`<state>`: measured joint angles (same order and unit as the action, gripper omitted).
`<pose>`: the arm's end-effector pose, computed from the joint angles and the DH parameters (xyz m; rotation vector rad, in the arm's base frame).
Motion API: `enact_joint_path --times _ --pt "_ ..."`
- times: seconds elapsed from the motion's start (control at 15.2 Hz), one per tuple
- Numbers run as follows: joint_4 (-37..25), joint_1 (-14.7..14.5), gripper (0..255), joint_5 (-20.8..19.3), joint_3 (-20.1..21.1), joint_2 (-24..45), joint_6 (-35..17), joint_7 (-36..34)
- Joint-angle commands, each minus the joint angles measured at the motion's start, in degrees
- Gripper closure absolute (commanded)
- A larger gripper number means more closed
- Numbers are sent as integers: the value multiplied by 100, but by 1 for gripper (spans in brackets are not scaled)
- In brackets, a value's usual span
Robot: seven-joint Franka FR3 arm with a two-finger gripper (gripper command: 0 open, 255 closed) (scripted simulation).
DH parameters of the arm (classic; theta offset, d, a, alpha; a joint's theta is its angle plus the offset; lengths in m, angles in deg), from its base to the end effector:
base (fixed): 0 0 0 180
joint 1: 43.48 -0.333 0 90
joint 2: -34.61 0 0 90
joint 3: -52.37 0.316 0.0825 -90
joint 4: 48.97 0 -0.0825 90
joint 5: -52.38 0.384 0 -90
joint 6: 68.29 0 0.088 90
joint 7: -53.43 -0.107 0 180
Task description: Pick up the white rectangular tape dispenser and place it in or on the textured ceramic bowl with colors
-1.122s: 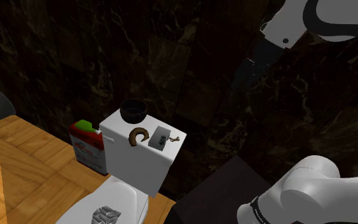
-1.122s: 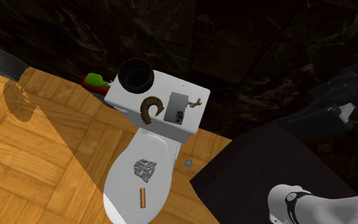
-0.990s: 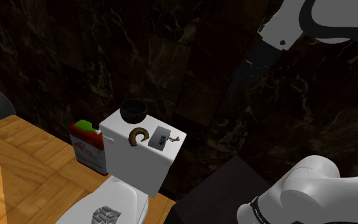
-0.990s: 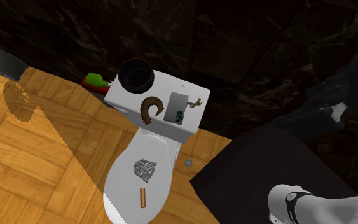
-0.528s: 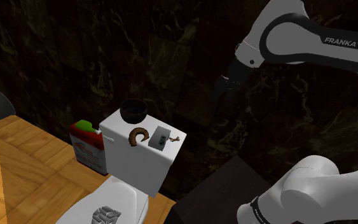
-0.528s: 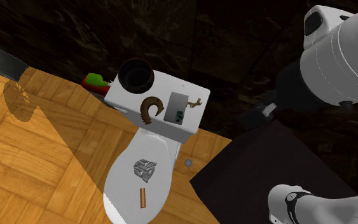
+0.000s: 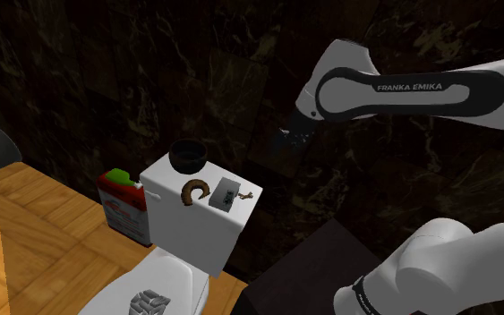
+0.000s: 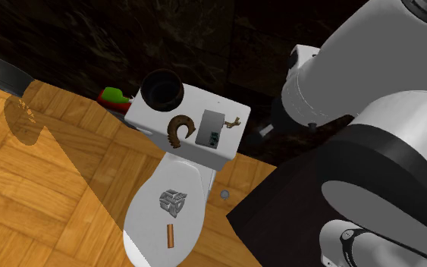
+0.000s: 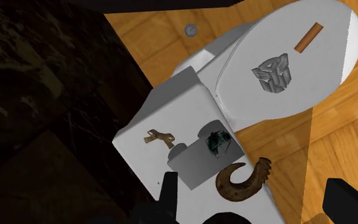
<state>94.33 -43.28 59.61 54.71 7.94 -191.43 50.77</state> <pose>0.4114 0.0211 0.4577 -3.0393 0.1146 -0.1675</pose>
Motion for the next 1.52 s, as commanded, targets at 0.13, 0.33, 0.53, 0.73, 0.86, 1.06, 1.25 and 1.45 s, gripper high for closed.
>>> enact_joint_path --times 0.13,0.33,0.53,0.73,0.86,1.06,1.25,1.45 --pt "23 -34 0 70 64 782 -793 -21" --pt "-58 -62 0 115 109 1424 -1335 -43" --pt "-214 -90 0 152 147 2096 -1834 -66" --pt "-441 -116 0 176 180 2787 -2281 -91" --pt "-630 -133 0 185 197 3253 -2546 -111" --pt "-969 -164 0 186 212 3953 -2889 -146" --pt "-1371 -202 0 178 214 4650 -3167 -184" --pt "-1668 -233 0 174 211 5149 -3359 -205"
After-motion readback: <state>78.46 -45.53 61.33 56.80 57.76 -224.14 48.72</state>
